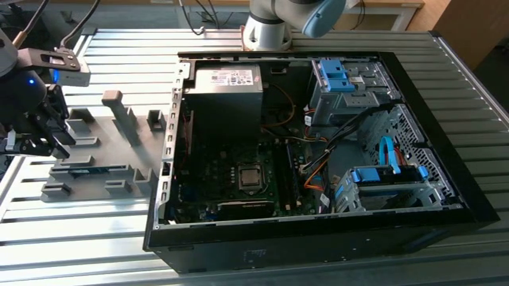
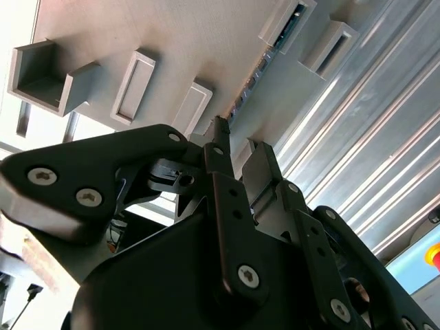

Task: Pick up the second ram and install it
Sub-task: 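Pick up the second ram and move it above second insertion slot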

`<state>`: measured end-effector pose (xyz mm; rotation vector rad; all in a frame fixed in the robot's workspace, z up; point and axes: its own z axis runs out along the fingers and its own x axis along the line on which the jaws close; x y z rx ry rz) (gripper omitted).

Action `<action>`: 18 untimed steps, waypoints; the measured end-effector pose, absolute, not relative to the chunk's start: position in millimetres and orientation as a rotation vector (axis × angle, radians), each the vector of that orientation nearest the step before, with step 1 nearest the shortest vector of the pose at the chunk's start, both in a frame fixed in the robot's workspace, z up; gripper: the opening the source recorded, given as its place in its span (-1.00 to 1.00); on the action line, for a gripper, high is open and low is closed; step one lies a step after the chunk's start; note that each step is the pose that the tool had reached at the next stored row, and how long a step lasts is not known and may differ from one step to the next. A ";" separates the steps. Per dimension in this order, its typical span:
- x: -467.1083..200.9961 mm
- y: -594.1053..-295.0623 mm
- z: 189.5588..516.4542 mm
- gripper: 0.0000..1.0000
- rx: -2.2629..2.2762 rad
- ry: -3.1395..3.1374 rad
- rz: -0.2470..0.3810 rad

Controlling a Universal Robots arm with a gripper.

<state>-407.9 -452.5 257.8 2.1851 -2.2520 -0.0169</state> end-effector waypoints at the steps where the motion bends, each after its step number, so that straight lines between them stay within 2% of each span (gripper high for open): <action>1: -407.9 -452.5 257.7 -0.29 2.185 -2.252 -0.017; 18: -407.9 -454.1 247.3 -0.29 2.191 -2.246 -0.017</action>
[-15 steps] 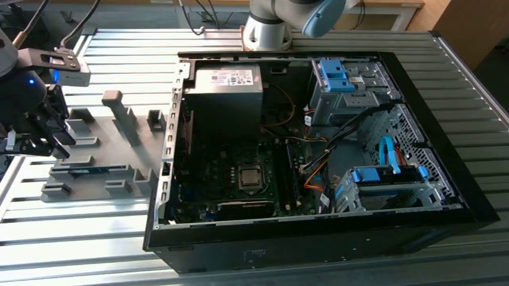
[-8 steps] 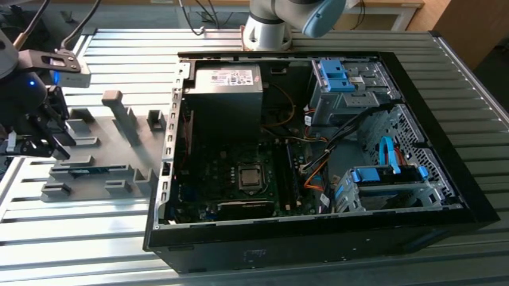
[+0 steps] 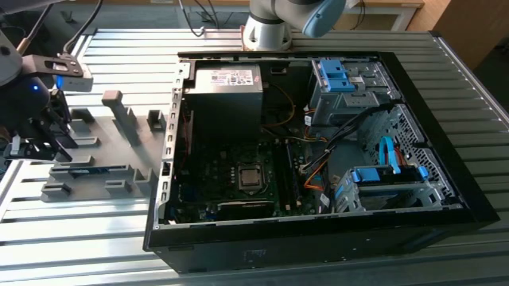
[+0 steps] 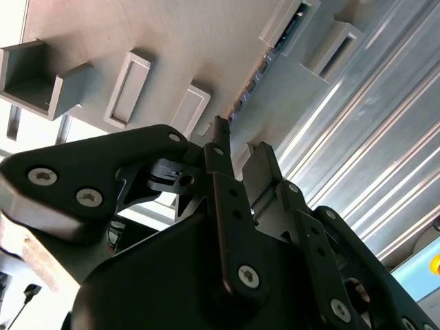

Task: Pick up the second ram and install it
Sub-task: 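Pick up the second ram and move it above second insertion slot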

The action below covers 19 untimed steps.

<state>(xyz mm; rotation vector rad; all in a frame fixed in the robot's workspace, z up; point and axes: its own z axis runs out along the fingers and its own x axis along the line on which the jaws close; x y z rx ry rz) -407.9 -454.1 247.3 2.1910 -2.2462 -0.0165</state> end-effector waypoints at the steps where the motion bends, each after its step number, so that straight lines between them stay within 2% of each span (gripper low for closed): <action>1: -407.9 -454.1 245.3 -0.29 2.191 -2.246 -0.017; 19: -409.1 -454.9 221.2 -0.29 2.216 -2.230 -0.006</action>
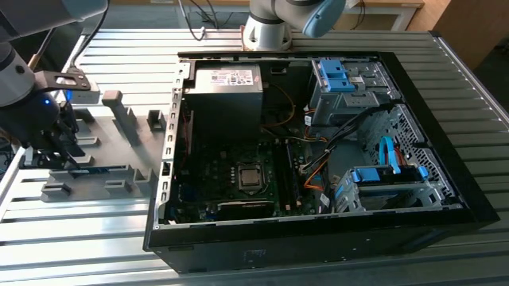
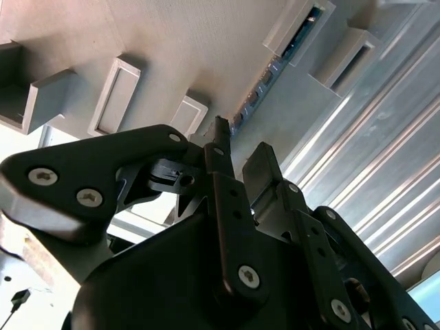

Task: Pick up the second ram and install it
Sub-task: 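Pick up the second ram and move it above second insertion slot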

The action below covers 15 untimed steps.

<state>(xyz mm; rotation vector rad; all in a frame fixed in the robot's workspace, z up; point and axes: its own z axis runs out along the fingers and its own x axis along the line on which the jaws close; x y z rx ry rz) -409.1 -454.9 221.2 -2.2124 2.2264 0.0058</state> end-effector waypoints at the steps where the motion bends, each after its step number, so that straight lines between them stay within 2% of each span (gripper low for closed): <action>1: -409.3 -455.2 220.0 -0.29 -2.212 2.227 0.006; 15: -410.7 -456.7 201.8 -0.29 -2.213 2.225 0.005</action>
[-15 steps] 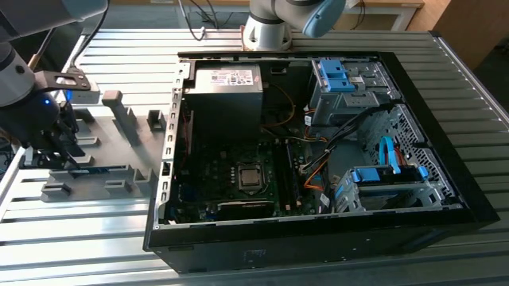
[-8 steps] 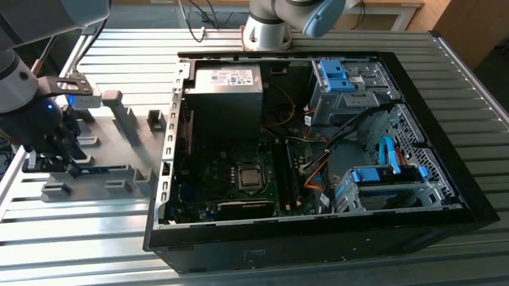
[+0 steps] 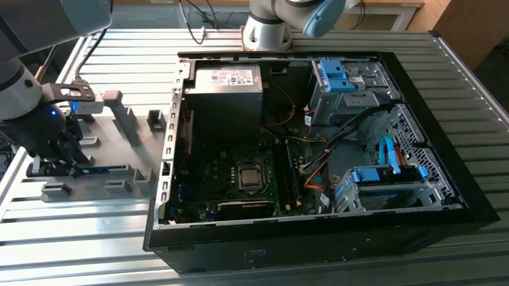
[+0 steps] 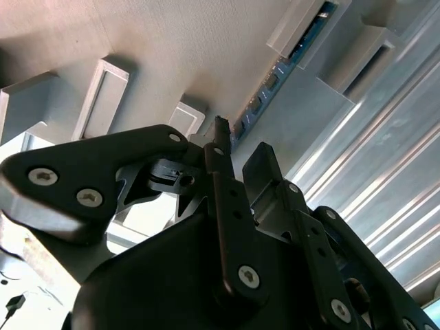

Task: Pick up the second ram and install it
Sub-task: 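Pick up the second ram and move it above second insertion slot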

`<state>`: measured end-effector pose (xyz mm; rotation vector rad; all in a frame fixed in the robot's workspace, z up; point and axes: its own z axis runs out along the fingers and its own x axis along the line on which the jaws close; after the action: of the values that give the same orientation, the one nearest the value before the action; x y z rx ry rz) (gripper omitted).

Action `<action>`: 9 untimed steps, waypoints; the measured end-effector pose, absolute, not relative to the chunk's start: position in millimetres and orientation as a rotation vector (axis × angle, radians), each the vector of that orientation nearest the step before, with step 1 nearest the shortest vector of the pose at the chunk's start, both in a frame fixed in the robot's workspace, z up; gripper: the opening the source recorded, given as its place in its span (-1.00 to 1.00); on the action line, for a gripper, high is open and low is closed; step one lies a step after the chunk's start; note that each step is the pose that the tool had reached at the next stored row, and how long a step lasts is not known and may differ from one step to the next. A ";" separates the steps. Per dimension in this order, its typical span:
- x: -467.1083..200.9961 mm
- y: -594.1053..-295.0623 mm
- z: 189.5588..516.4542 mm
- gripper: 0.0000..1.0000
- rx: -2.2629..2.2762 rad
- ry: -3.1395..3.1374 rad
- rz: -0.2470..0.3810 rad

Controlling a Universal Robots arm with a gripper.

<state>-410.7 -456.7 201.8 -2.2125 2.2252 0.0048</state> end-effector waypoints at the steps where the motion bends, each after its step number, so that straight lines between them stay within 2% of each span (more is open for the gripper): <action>1: -410.9 -457.0 200.5 -0.29 -2.213 2.225 0.004; 4: -411.4 -457.5 197.2 -0.32 -2.212 2.224 0.003; 5: -411.5 -457.6 196.4 -0.44 -2.212 2.224 0.003; 7: -411.6 -457.7 195.3 -0.44 -2.212 2.224 0.003; 8: -411.6 -457.7 195.0 -0.58 -2.212 2.224 0.003; 9: -411.6 -457.7 194.8 -0.58 -2.212 2.224 0.003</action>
<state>-411.6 -457.7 194.8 -2.2123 2.2237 0.0027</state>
